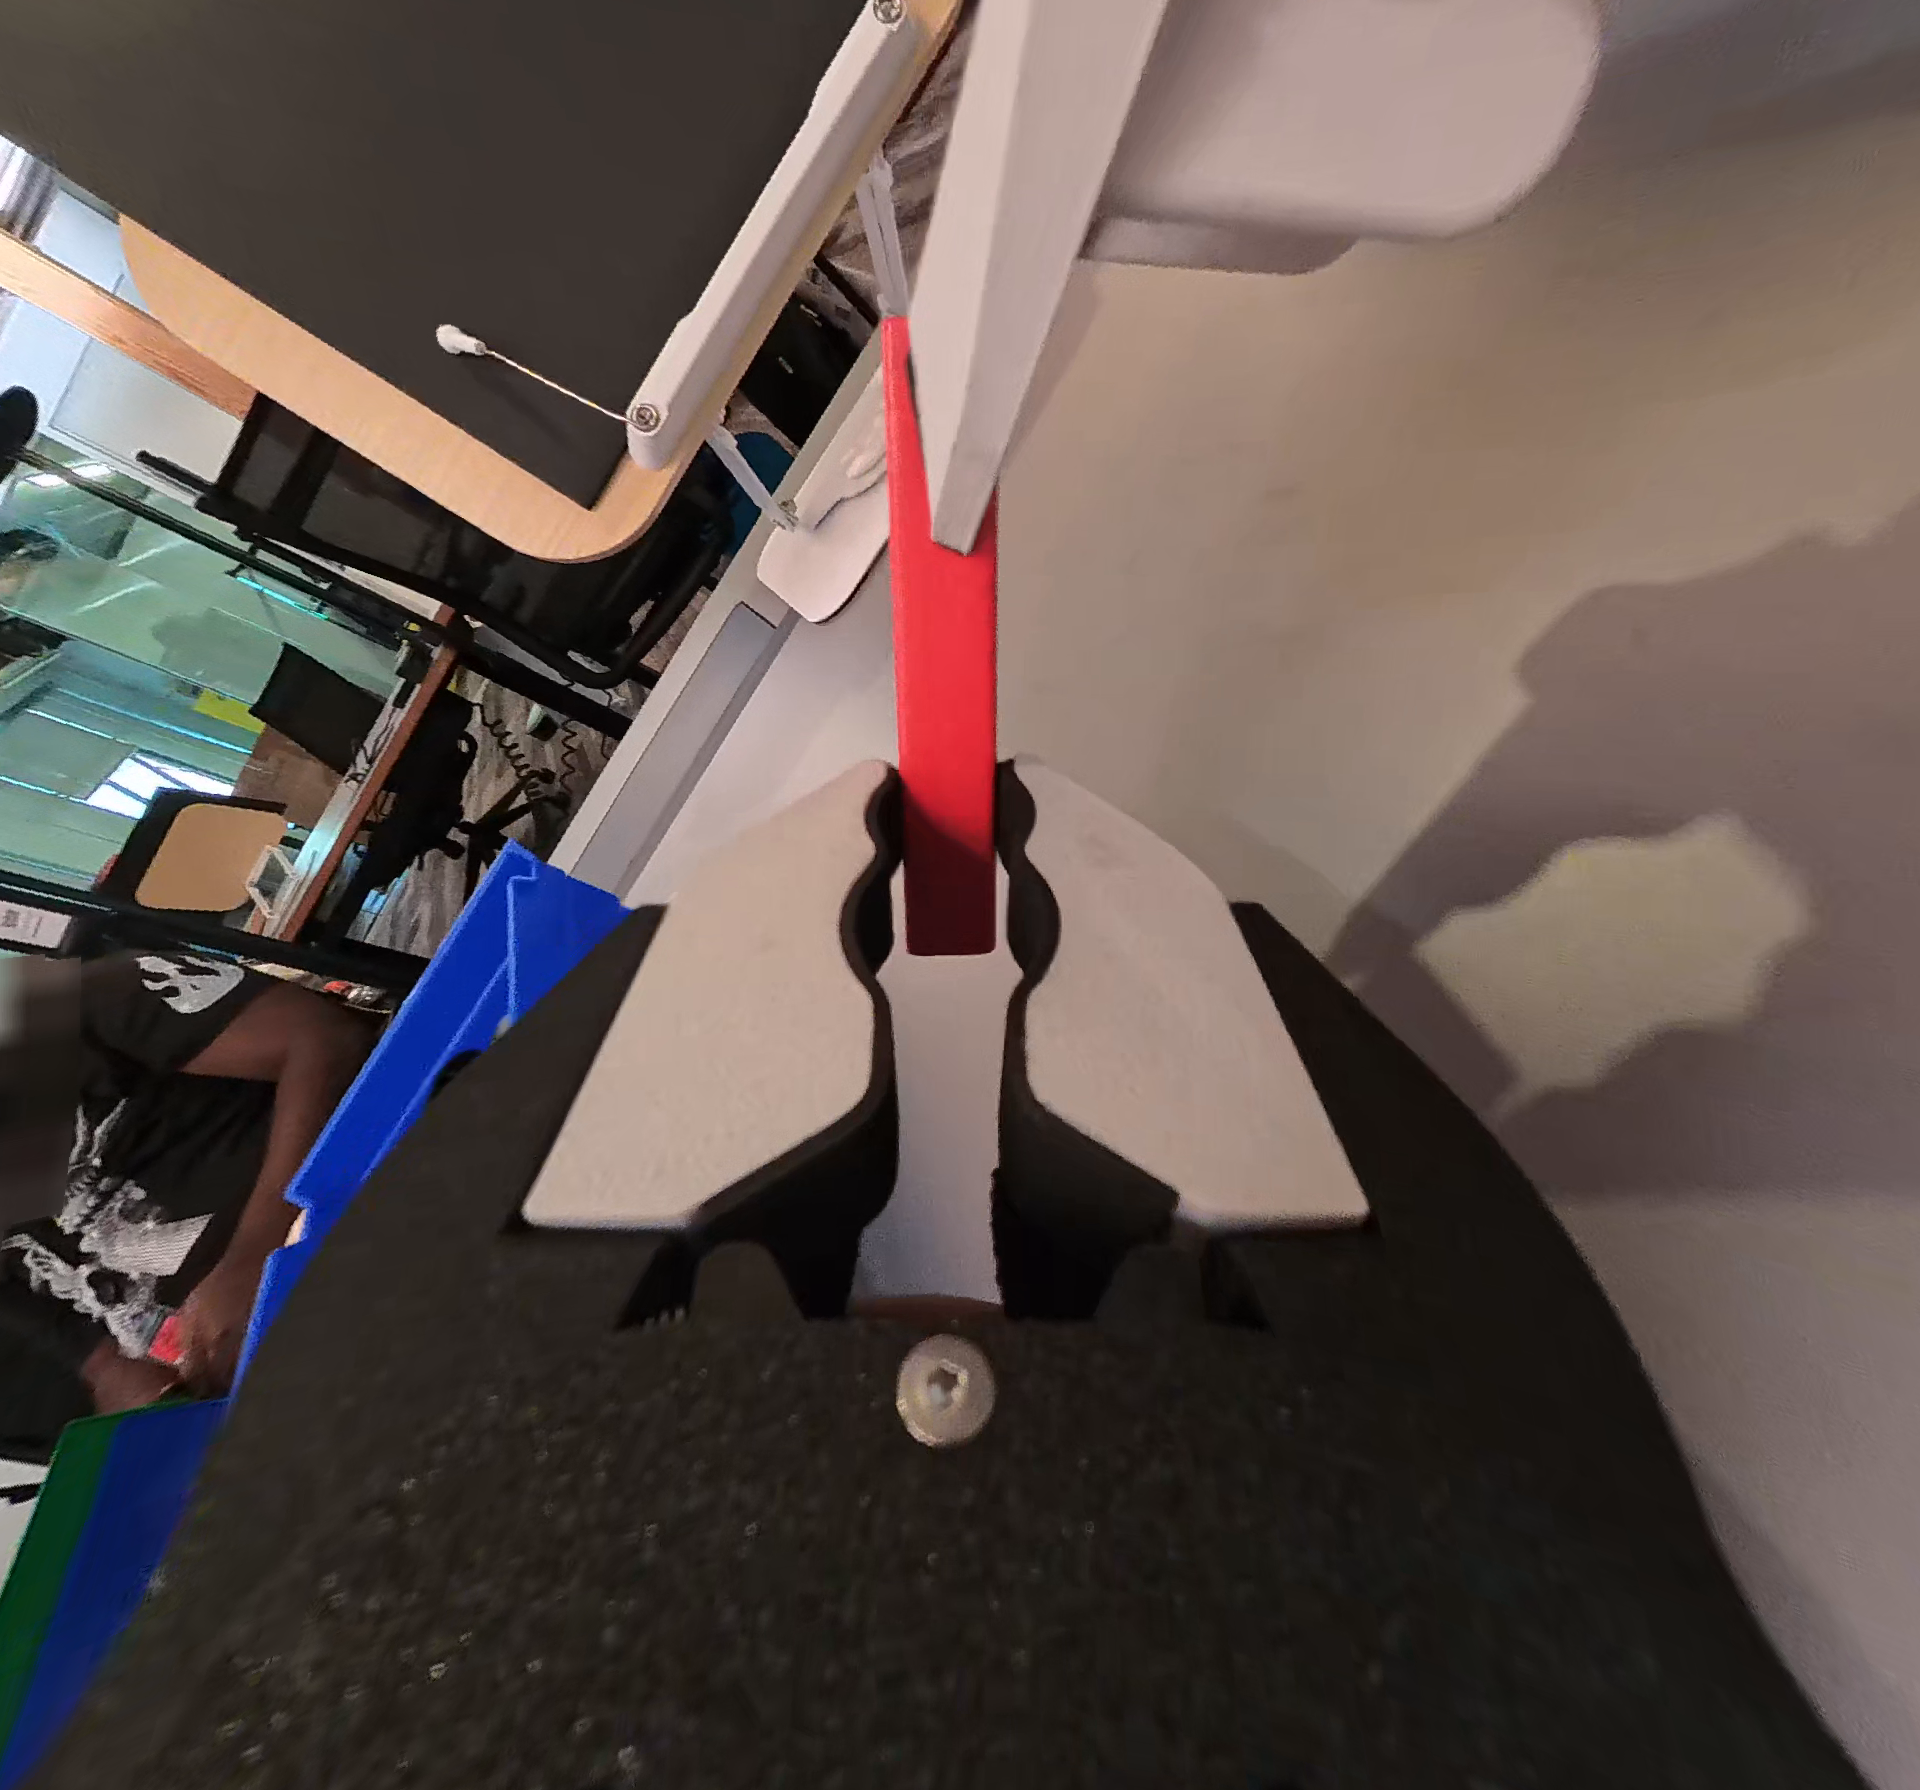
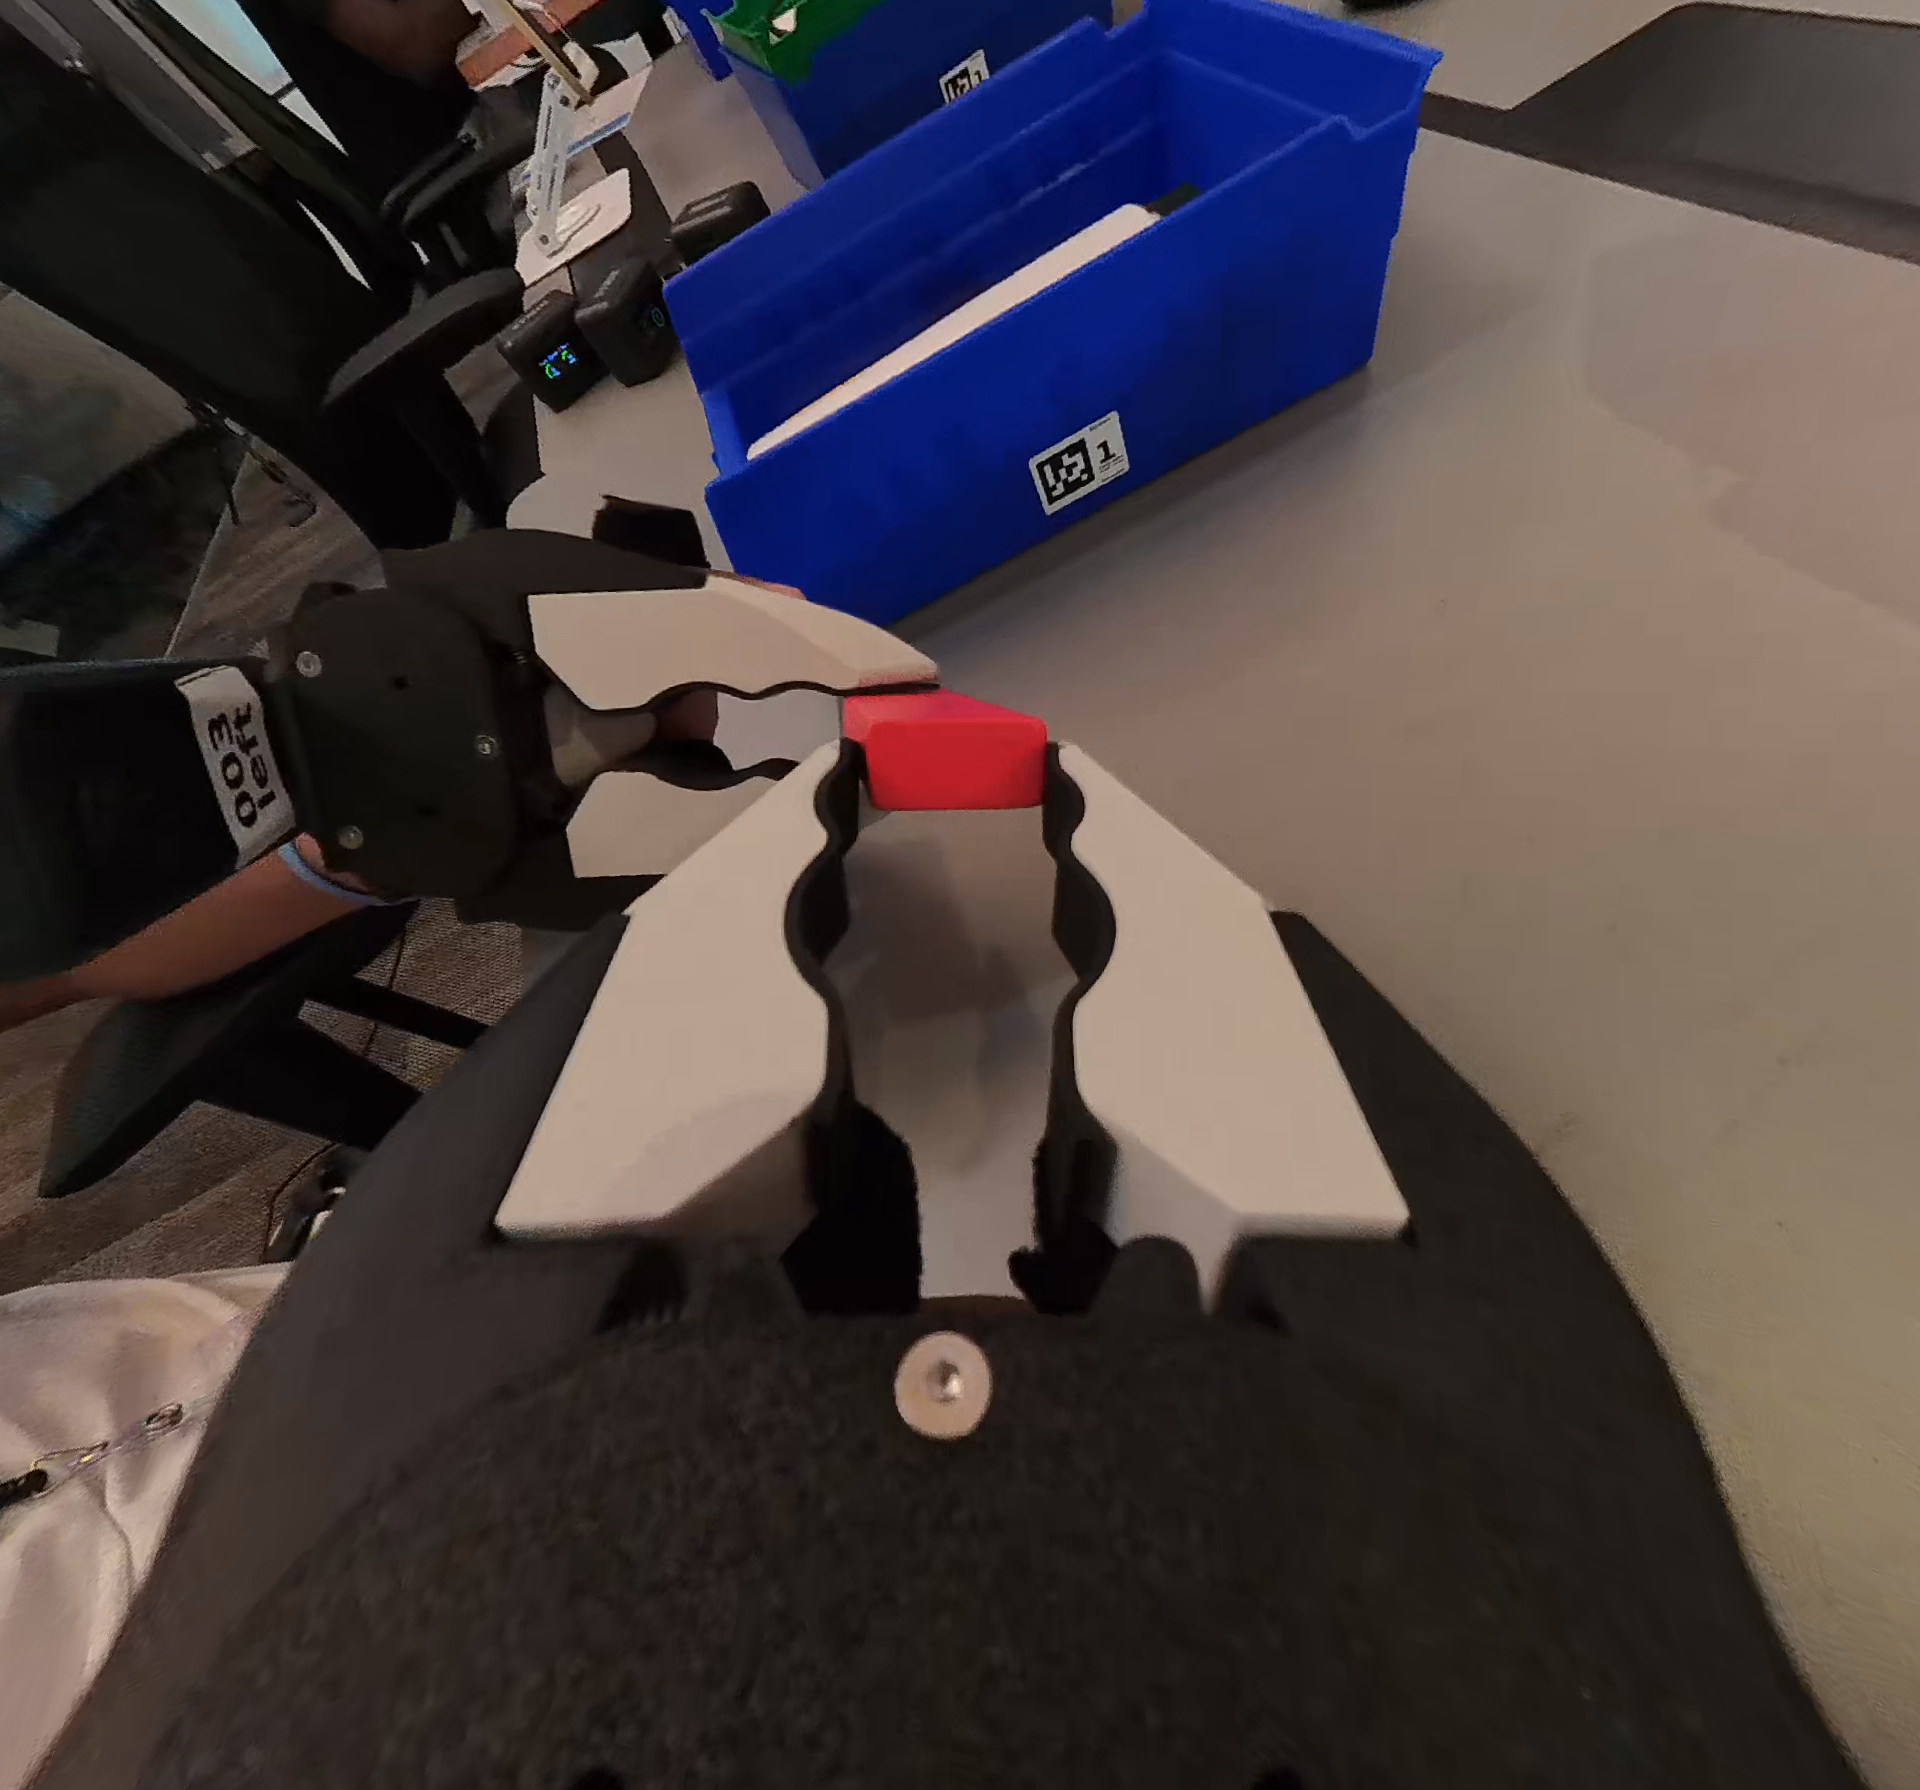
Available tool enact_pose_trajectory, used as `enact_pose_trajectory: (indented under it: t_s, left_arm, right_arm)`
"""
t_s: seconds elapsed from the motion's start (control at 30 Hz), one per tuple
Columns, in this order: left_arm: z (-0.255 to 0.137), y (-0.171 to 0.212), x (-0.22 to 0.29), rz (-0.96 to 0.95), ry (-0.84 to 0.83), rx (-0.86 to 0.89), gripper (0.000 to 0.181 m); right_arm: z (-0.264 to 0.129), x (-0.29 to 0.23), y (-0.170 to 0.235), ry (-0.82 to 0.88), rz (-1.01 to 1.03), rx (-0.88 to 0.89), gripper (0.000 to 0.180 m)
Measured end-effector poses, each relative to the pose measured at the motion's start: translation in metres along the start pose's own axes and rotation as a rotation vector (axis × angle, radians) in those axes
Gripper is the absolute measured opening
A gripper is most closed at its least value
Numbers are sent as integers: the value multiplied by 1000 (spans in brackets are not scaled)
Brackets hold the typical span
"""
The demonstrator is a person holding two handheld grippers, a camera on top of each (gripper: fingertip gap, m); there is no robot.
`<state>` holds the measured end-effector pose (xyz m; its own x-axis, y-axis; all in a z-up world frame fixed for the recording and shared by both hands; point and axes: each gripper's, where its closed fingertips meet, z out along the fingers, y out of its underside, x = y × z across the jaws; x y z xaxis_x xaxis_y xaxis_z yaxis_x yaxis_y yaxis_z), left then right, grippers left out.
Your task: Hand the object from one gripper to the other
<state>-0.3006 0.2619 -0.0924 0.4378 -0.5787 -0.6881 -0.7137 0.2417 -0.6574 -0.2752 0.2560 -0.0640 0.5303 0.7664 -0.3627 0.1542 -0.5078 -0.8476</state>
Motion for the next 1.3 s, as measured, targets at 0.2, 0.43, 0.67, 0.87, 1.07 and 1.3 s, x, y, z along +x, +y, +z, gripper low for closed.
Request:
enact_pose_trajectory:
  t_s: [0.2,0.43,0.67,0.87,1.07,1.3]
  left_arm:
    - [-3,2,19,-159,125,-24,39]
    - [-26,-23,31,-585,291,81,38]
    - [-49,4,39,-607,236,76,37]
    - [-42,12,40,-591,241,55,35]
    - [-44,10,39,-566,233,67,32]
    - [-43,9,44,-534,247,60,32]
  right_arm:
    - [-13,19,-5,115,-80,-22,34]
    - [-107,34,-51,276,-177,-13,34]
    - [-301,75,-9,776,-154,-371,34]
    - [-371,124,78,913,46,-695,33]
    - [-368,164,121,876,171,-817,33]
    - [-357,219,147,862,303,-707,33]
